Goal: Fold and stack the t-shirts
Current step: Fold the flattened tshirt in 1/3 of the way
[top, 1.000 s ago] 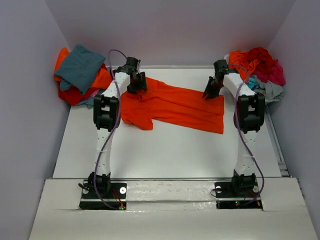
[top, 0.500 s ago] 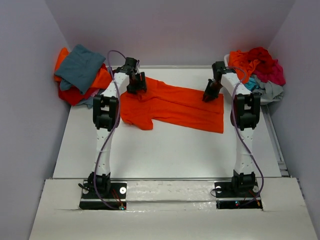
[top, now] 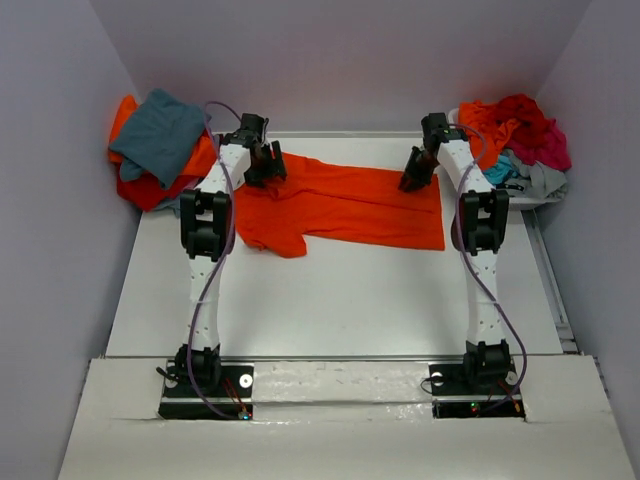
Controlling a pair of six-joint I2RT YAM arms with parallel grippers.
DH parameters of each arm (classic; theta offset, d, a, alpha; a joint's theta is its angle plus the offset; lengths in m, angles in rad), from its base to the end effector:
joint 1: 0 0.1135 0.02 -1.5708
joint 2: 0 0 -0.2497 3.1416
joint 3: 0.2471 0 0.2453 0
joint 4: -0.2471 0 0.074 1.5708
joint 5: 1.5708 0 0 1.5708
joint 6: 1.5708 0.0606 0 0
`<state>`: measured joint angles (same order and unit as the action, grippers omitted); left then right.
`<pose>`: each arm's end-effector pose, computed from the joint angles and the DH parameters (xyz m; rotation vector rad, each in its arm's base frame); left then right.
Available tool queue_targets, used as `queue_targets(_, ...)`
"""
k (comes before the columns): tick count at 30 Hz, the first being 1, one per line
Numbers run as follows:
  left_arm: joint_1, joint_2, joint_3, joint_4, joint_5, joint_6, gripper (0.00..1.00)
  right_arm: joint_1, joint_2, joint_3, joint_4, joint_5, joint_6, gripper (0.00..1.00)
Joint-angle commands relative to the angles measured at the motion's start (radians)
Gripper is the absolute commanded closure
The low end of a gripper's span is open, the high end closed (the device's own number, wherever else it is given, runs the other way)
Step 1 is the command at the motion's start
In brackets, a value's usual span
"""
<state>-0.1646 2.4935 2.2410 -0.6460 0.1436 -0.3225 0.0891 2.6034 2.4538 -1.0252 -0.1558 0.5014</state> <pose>0.5390 -0.0983 0.1581 -0.1343 2.4929 -0.3845 0.5272 0.0565 0.1419 0.5273 2.7343 0.3705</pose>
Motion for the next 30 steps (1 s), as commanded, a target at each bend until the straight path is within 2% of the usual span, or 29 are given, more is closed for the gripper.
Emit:
queue_targets(1,0.048,0.025,-0.009,-0.029,-0.029,-0.018,0.17,-0.005,0.073,0.048,-0.004,-0.019,-0.014,0.68)
queue_targets(6,0.048,0.015,-0.029,0.034,0.023,-0.016,0.15,-0.005,0.058,0.063,0.016,-0.030,-0.064,0.65)
queue_targets(10,0.048,-0.115,-0.168,0.176,0.039,-0.009,0.11,-0.005,-0.025,0.002,0.059,0.002,-0.086,0.61)
queue_targets(13,0.048,-0.177,-0.202,0.221,0.045,-0.003,0.10,-0.005,-0.068,-0.001,0.057,-0.001,-0.084,0.60)
queue_targets(23,0.028,-0.361,-0.193,0.240,0.025,0.040,0.09,-0.005,-0.279,-0.182,0.119,-0.011,-0.075,0.59)
queue_targets(26,0.010,-0.377,-0.130,0.134,0.019,0.033,0.09,-0.005,-0.296,-0.168,0.036,-0.016,-0.061,0.59)
queue_targets(30,-0.032,-0.413,-0.181,0.059,-0.038,0.046,0.09,0.004,-0.353,-0.231,0.020,-0.025,-0.061,0.59)
